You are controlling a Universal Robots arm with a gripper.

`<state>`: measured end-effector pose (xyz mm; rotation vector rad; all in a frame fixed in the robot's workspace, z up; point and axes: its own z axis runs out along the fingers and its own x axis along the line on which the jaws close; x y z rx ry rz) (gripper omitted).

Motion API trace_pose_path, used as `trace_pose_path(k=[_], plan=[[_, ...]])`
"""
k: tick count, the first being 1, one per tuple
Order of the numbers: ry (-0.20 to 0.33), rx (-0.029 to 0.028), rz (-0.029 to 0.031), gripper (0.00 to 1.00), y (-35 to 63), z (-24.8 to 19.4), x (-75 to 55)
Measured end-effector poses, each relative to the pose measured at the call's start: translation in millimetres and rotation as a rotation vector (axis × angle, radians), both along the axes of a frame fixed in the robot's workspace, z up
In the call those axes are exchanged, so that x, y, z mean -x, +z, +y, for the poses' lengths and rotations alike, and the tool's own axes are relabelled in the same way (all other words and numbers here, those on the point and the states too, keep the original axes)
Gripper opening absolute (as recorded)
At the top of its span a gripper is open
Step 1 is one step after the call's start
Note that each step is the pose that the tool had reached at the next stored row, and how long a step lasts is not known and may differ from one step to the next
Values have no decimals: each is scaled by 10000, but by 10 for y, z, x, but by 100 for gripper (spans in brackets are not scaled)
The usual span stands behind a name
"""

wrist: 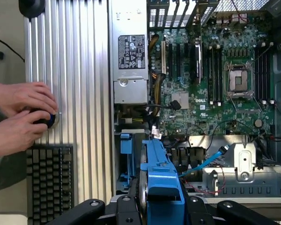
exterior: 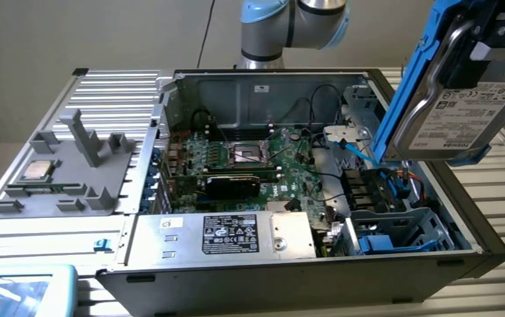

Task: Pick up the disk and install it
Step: 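Pick up the disk, then insert the disk into the insertion slot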

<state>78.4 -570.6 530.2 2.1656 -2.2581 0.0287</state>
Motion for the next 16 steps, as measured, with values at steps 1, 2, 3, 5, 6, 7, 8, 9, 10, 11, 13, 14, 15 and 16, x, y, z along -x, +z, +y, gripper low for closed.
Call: trace_pose_path(k=[1,2,3,5,6,7,8,9,10,11,13,14,15,16], plan=[[-2,0,0,37,-7,-6,0],[-2,0,0,37,-13,-12,-1],[-3,0,0,37,-20,-19,-3],[-5,-1,0,37,-33,-31,-5],[-6,-2,0,37,-40,-35,-7],[-7,0,0,37,-47,-40,-9],[-8,0,0,37,-52,-46,-11],[-9,-1,0,37,-57,-50,-12],[-9,1,0,37,-57,-50,-12],[-8,-1,0,37,-58,-50,-13],[-8,0,0,37,-58,-50,-13],[-8,0,0,37,-58,-50,-13],[-8,-1,0,37,-58,-50,-13],[-8,0,0,37,-58,-50,-13]])
